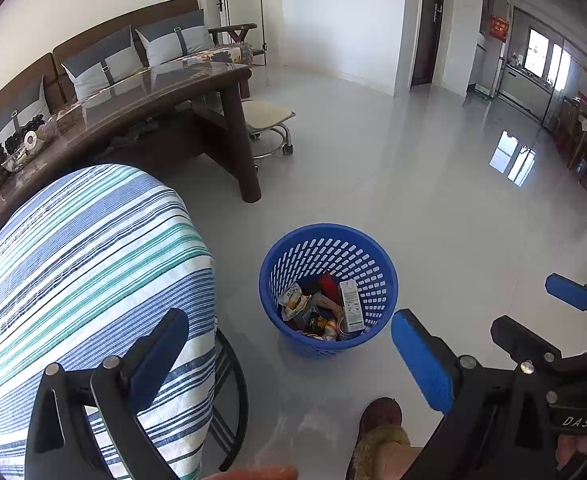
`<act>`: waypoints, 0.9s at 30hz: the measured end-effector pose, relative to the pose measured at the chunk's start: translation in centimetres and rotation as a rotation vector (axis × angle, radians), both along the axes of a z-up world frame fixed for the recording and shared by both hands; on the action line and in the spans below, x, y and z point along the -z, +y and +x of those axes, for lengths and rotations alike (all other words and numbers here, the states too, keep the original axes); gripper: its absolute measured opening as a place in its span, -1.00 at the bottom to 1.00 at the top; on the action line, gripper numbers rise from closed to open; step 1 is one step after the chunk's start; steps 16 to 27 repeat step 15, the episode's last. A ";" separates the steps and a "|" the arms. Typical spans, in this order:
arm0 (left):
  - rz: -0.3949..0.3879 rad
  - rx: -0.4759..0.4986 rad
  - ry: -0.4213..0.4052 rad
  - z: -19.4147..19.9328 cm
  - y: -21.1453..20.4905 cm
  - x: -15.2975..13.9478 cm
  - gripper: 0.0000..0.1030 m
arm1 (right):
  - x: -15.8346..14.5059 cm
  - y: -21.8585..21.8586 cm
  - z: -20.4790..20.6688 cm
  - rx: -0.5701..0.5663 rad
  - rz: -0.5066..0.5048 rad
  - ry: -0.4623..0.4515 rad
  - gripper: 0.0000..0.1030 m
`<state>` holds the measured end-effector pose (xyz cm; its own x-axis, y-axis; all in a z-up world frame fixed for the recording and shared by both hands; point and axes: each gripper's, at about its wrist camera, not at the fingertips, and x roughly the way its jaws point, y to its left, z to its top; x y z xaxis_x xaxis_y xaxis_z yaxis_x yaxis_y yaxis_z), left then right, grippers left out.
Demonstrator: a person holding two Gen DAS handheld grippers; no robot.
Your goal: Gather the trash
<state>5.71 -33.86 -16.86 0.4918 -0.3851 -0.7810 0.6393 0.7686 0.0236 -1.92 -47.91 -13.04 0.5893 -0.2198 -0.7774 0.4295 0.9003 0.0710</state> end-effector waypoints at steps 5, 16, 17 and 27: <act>0.004 0.008 -0.004 -0.1 -0.2 0.0 1.00 | 0.0 0.0 0.0 0.002 0.001 0.001 0.99; -0.004 0.006 -0.028 -0.5 0.0 -0.3 1.00 | 0.4 0.0 -0.2 0.021 0.011 0.010 0.99; -0.004 0.006 -0.028 -0.5 0.0 -0.3 1.00 | 0.4 0.0 -0.2 0.021 0.011 0.010 0.99; -0.004 0.006 -0.028 -0.5 0.0 -0.3 1.00 | 0.4 0.0 -0.2 0.021 0.011 0.010 0.99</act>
